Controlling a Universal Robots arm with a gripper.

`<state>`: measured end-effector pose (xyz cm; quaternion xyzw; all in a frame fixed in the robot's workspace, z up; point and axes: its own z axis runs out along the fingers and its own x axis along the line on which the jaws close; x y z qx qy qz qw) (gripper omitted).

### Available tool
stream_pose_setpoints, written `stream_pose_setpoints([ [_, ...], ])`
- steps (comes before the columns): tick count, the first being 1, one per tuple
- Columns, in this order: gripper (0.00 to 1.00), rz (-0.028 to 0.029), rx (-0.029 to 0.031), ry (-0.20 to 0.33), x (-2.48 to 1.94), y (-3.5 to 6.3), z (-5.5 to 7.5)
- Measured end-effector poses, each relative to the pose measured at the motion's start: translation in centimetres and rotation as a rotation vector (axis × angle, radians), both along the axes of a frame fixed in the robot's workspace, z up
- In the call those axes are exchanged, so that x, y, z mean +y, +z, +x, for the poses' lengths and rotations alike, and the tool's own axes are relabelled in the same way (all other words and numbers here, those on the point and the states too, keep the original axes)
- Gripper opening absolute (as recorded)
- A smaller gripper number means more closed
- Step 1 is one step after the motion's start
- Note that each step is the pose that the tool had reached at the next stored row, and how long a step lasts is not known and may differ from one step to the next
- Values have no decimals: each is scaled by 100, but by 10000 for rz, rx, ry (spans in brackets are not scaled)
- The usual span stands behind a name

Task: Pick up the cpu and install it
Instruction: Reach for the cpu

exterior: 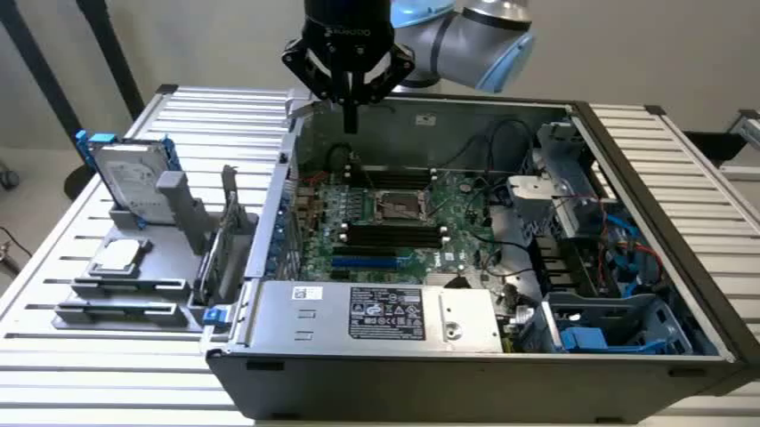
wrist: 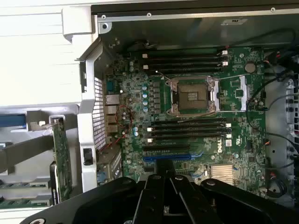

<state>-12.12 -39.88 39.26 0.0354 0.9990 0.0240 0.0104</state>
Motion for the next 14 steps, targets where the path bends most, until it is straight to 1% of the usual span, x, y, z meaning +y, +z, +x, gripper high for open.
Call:
stream_pose_setpoints([
  [14, 11, 0, 0, 0, 0, 0, 0],
])
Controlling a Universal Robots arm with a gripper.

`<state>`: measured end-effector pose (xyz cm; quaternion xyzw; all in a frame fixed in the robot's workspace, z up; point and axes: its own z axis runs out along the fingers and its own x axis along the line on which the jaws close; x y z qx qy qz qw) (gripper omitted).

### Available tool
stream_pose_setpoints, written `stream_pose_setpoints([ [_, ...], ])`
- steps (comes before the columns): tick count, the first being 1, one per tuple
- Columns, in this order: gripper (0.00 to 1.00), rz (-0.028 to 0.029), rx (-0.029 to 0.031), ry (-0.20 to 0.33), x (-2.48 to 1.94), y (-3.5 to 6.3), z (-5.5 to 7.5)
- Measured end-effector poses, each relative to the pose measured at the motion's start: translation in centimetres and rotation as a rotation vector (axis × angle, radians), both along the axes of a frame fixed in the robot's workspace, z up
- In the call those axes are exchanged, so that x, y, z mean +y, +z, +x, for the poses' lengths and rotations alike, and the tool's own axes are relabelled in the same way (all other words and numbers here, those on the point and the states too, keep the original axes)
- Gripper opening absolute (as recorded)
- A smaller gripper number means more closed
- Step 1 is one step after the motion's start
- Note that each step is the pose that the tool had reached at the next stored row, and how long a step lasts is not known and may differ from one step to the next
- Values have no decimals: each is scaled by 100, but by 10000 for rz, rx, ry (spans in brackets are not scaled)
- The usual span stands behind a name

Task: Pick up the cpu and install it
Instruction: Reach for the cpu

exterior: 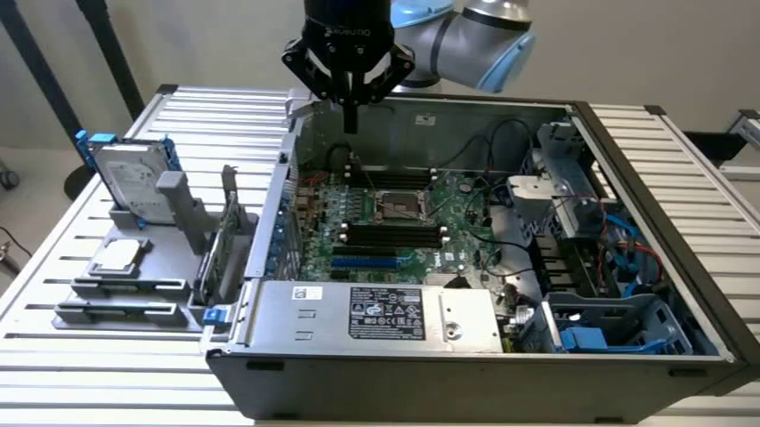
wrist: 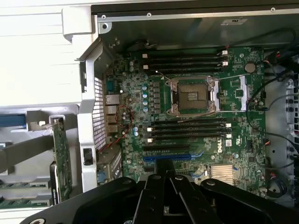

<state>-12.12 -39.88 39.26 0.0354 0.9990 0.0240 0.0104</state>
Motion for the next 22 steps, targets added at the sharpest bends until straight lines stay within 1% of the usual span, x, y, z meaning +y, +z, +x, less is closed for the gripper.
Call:
stream_pose_setpoints([
  [1, 11, -1, -1, -1, 0, 0, -14],
  [2, 11, -3, -8, 0, 2, 2, -56],
  [4, 11, 0, -18, -1, 4, 0, -146],
  [14, 11, -1, -18, 0, 4, -11, -603],
  [22, 11, -4, -18, 1, 4, -64, -964],
])
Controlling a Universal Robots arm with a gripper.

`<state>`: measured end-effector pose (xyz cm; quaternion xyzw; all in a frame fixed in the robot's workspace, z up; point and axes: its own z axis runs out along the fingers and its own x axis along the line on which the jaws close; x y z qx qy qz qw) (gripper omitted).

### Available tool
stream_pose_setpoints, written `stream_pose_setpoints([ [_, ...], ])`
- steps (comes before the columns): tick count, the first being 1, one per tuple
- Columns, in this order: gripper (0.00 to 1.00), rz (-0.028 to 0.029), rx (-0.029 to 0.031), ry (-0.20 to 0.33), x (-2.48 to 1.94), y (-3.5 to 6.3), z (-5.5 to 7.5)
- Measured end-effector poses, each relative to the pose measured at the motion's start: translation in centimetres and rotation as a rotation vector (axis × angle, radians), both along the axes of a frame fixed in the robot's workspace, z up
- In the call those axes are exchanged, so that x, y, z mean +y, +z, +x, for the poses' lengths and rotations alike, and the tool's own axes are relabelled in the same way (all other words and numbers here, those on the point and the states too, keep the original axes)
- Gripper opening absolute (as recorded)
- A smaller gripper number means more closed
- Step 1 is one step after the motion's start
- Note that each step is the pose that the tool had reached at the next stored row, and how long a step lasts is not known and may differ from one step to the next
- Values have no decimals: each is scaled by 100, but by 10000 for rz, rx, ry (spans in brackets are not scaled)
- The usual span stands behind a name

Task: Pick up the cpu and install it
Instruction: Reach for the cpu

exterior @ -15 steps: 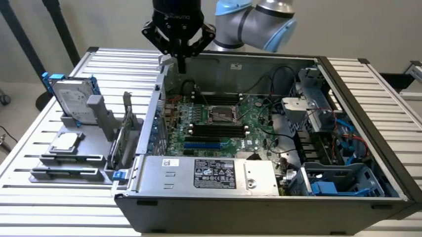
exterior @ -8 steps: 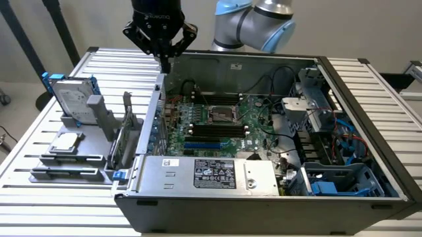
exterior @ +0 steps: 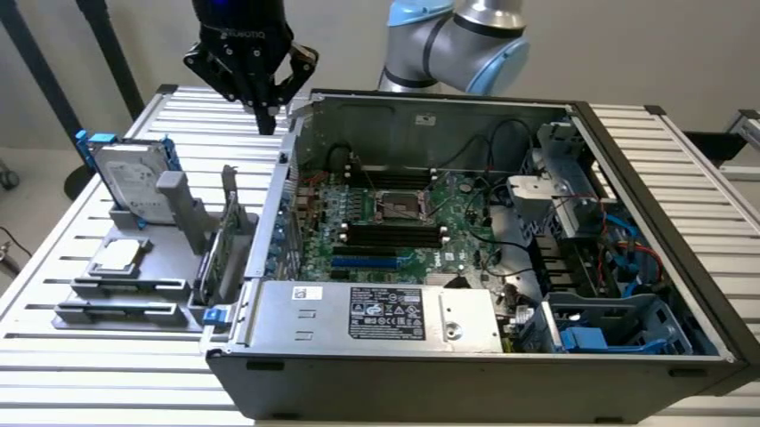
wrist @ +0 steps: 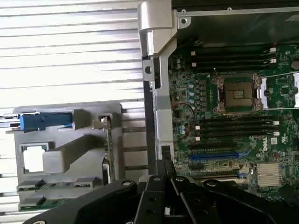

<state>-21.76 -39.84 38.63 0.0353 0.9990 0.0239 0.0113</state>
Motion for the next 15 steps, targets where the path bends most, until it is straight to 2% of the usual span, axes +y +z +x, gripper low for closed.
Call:
stream_pose_setpoints([
  [5, 11, -14, 0, -1, 0, -50, -228],
  [15, 11, -104, 0, -1, 0, -165, -683],
])
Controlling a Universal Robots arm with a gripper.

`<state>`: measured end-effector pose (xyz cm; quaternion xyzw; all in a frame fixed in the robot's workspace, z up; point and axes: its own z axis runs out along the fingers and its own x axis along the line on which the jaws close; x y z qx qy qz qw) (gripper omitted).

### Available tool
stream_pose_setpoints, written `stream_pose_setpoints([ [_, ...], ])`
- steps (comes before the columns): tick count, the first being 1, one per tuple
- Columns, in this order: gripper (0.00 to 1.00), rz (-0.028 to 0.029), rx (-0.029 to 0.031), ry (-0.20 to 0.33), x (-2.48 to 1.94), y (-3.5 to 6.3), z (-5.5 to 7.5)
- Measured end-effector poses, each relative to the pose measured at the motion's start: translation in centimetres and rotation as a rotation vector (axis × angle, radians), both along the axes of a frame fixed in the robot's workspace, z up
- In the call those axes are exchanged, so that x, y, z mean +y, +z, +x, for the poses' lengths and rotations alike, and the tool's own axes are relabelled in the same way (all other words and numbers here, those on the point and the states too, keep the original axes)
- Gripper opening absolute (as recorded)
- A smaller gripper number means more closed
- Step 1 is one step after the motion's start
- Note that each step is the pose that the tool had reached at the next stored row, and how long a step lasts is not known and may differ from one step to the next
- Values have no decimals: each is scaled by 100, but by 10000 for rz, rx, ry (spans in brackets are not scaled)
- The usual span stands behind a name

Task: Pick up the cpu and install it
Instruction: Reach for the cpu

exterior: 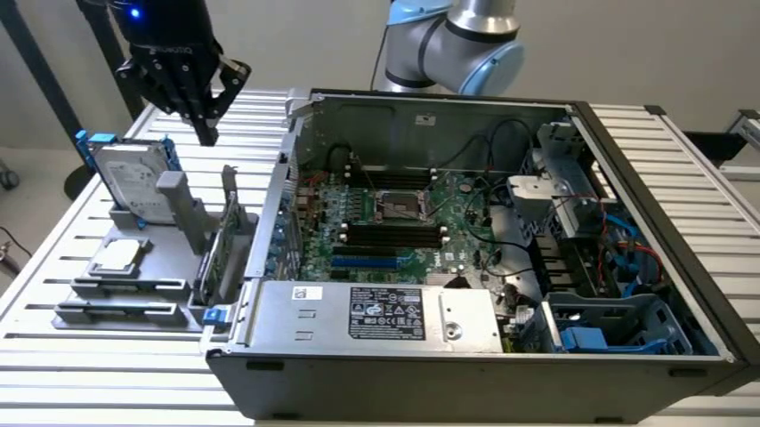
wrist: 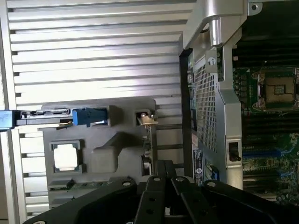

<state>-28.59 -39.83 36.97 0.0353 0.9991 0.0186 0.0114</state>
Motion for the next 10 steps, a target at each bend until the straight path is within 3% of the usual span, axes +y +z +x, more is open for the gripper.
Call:
stream_pose_setpoints([
  [10, 11, -168, 0, 0, 0, -87, -455],
])
